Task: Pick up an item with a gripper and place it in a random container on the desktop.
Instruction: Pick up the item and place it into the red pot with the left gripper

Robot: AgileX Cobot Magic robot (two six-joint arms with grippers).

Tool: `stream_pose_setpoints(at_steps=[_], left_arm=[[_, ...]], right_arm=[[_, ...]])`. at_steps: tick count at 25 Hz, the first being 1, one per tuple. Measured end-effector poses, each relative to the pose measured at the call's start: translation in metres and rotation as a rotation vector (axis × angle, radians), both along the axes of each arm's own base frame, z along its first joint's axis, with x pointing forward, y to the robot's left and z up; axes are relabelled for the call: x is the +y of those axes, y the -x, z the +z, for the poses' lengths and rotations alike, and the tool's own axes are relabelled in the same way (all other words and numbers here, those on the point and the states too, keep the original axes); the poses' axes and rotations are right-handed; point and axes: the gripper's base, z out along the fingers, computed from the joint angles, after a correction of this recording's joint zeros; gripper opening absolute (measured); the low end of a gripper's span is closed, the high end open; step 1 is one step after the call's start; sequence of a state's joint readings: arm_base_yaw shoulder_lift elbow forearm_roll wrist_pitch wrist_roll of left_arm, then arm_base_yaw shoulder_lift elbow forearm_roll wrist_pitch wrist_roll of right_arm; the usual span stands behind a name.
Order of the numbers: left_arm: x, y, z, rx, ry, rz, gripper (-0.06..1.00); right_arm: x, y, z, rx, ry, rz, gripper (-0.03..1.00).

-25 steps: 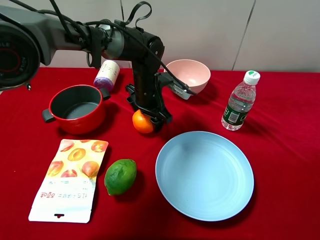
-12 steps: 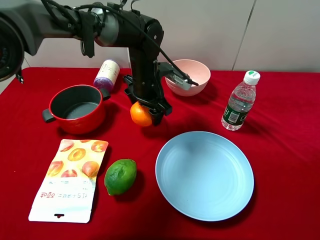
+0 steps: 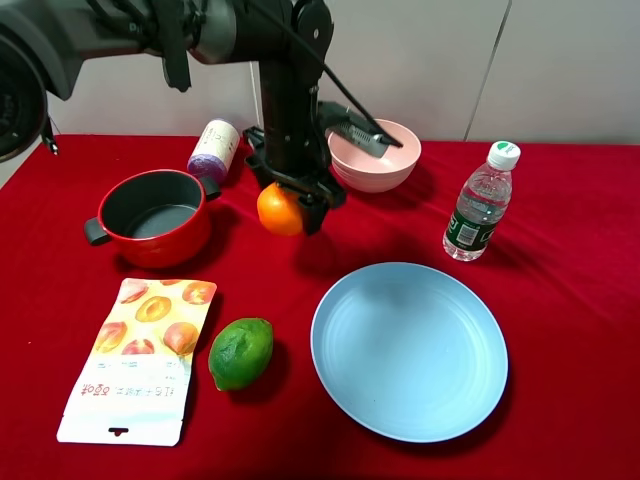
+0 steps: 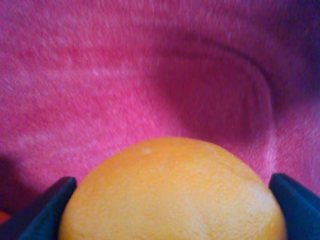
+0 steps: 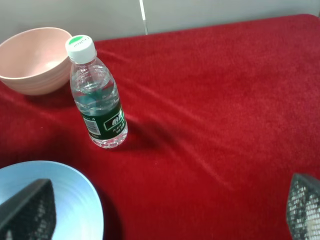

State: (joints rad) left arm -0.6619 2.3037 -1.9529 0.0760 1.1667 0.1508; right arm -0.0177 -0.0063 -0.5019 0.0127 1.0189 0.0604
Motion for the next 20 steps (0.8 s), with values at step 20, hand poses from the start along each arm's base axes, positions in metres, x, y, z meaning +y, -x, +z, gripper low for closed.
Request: stream_pose_setpoints(at_steps=[20], left_arm=[[0.028,0.018,0.076,-0.103,0.075,0.053,0.73]], right_arm=[[0.000,0.000,0.000,0.000,-0.001,0.000,0.69]])
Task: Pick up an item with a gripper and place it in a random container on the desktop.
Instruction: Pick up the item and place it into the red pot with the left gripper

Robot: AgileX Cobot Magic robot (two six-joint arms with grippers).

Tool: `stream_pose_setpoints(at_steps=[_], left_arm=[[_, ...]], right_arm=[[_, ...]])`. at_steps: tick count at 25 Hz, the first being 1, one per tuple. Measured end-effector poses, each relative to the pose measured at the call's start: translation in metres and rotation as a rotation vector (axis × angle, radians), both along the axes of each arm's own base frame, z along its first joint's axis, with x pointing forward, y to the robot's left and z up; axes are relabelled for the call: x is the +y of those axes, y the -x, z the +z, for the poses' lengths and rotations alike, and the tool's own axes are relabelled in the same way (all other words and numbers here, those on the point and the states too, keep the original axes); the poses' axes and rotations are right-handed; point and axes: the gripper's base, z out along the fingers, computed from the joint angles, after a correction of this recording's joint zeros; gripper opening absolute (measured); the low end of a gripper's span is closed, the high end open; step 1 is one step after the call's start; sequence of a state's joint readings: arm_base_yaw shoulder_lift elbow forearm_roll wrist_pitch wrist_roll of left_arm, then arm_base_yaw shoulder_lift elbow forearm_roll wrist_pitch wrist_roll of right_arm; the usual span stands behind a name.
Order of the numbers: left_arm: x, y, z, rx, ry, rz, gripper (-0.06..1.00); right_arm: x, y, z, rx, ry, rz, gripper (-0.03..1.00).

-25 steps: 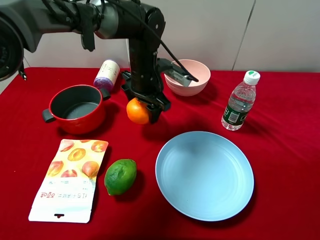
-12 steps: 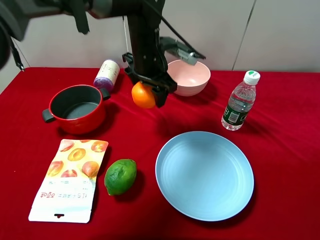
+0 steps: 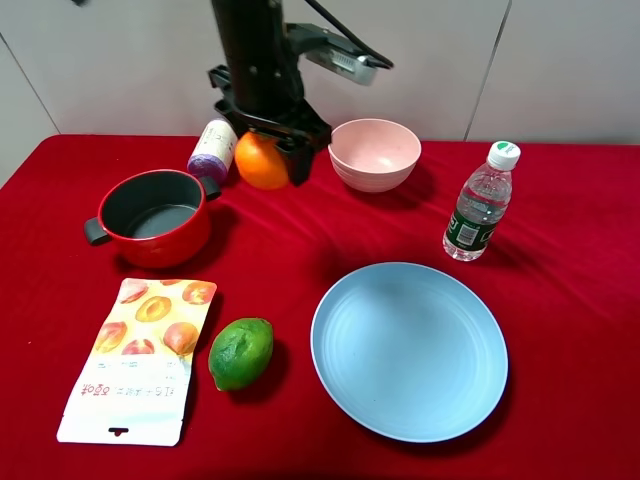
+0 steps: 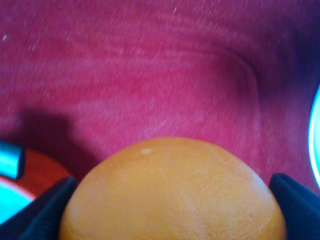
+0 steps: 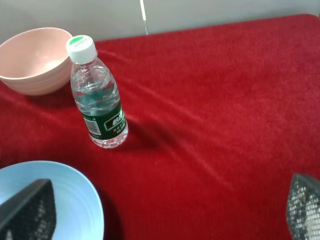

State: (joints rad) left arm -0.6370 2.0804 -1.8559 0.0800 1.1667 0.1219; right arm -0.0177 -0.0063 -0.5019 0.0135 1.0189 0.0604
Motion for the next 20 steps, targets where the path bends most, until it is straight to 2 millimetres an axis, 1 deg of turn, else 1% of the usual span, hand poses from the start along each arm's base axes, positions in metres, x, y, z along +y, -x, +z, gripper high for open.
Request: stream_pose_setpoints(at_steps=[3,9,14,20], left_arm=[[0.012,0.006,0.008,-0.001,-0.008,0.012,0.73],[0.036,0.018,0.016,0.003,-0.032,0.038,0.73],[0.070,0.020,0.019,0.024,-0.044,0.108,0.73],[0.109,0.020,0.015,0.057,-0.063,0.201,0.73]], right_arm=[[0.000,0.000,0.000,0.000,0.000,0.000,0.69],[0.000,0.000,0.000,0.000,0.000,0.000,0.69],[0.000,0.000,0.000,0.000,0.000,0.000,0.69],[0.000,0.000,0.000,0.000,-0.001,0.001,0.69]])
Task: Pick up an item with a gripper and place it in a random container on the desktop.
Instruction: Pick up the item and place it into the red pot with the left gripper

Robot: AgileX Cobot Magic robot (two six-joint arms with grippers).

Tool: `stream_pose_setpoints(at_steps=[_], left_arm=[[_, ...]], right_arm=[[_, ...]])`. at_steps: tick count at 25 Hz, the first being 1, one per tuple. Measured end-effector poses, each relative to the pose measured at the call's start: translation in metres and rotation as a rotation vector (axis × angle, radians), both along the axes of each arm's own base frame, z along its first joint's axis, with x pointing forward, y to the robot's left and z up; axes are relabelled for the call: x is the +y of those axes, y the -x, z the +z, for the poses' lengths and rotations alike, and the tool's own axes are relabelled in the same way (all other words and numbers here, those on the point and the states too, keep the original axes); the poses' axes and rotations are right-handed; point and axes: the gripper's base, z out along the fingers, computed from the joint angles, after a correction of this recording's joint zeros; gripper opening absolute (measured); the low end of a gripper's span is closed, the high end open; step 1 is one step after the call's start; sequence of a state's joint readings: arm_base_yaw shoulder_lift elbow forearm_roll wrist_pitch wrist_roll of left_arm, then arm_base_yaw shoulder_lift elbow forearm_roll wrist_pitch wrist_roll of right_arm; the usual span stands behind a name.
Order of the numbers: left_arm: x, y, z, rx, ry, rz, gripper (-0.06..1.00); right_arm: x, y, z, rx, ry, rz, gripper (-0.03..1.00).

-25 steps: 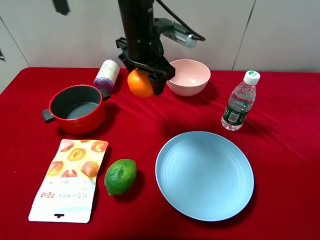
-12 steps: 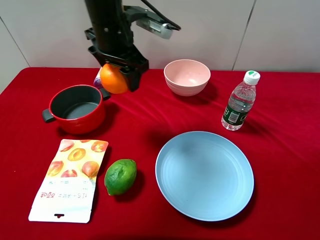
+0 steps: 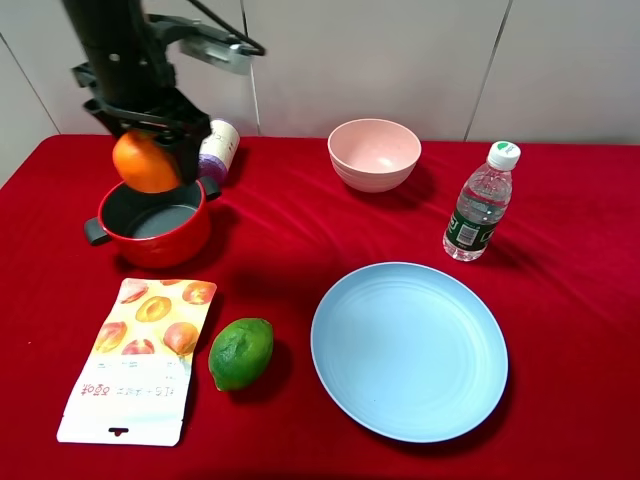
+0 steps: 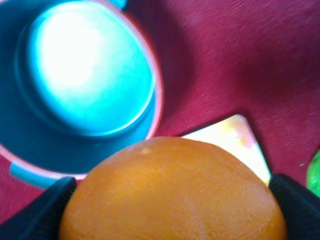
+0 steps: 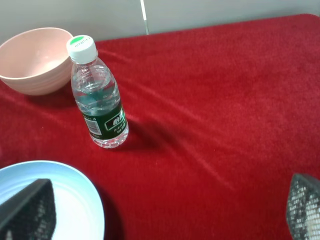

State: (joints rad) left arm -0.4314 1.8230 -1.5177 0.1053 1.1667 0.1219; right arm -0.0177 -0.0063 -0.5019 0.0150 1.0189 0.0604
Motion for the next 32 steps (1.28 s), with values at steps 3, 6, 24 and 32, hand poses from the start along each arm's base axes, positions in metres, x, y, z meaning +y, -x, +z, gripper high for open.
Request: stream_pose_setpoints(at_steps=[3,6,24,32], left_arm=[[0.017,-0.002,0.000,0.005,-0.002,0.046,0.73],[0.030,-0.007,0.001,0.002,-0.001,0.085,0.73],[0.041,-0.039,-0.051,0.010,-0.029,0.116,0.73],[0.042,-0.045,-0.071,0.021,-0.067,0.099,0.73]], right_arm=[[0.000,0.000,0.000,0.000,-0.002,0.001,0.69],[0.000,0.000,0.000,0.000,-0.002,0.001,0.69],[0.000,0.000,0.000,0.000,-0.002,0.001,0.69],[0.000,0.000,0.000,0.000,-0.002,0.001,0.69]])
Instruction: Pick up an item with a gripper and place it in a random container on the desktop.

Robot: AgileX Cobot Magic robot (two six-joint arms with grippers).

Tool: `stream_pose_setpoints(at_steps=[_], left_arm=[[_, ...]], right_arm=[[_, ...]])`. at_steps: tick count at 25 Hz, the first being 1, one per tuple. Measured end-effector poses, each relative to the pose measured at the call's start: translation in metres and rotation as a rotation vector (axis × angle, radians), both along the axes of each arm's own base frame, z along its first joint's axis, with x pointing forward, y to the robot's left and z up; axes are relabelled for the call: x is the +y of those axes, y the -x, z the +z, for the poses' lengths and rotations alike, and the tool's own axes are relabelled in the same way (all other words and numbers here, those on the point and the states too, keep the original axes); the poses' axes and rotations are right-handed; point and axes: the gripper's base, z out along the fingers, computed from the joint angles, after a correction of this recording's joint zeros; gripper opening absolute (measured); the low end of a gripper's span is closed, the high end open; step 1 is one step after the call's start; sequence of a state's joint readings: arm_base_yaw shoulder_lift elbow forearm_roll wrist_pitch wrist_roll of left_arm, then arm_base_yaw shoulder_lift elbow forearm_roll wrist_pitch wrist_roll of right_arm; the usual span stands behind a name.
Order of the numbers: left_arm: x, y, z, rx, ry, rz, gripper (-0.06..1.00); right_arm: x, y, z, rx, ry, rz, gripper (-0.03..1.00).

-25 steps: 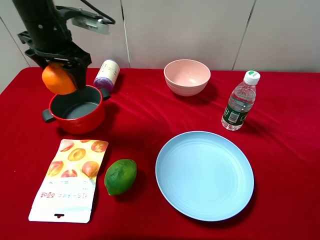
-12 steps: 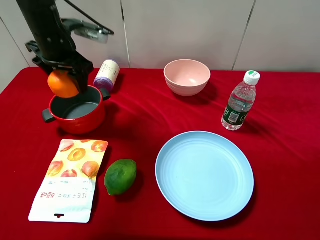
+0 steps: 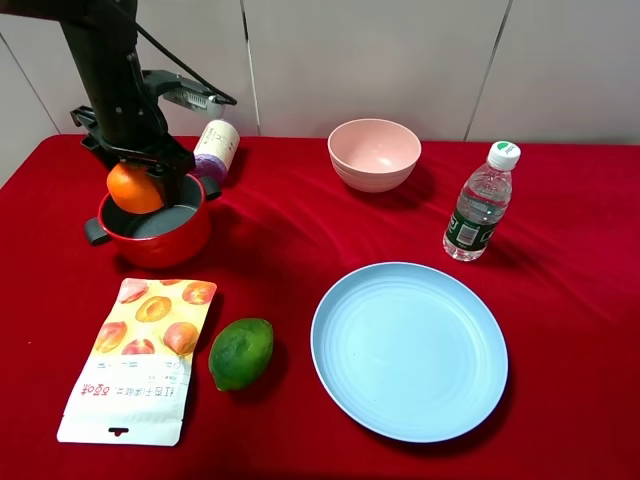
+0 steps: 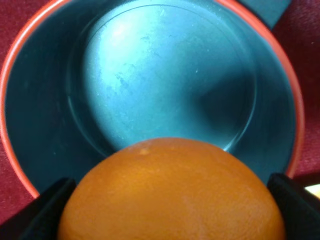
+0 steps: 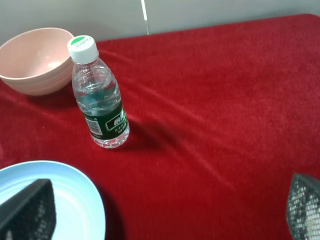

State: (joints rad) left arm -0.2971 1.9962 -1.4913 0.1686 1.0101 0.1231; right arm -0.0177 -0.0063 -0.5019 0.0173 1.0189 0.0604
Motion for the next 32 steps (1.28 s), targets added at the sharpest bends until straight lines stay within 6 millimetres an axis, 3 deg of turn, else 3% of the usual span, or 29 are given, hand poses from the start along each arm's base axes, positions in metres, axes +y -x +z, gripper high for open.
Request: stream_pose_setpoints(at_steps=[13,20,32], left_arm=[[-0.0013,-0.0055,-0.0066,-0.031,0.005,-0.009,0.74],[-0.0011,-0.0058,-0.0066,-0.035,0.003,-0.011,0.97],[-0.0009,-0.0052,-0.0043,-0.037,0.004,-0.010,0.99]], right_arm=[[0.0000,0.0000,0.0000,0.000,0.000,0.000,0.69],[0.0000,0.0000,0.0000,0.000,0.000,0.000,0.69],[0.0000,0.0000,0.0000,0.000,0.000,0.000,0.69]])
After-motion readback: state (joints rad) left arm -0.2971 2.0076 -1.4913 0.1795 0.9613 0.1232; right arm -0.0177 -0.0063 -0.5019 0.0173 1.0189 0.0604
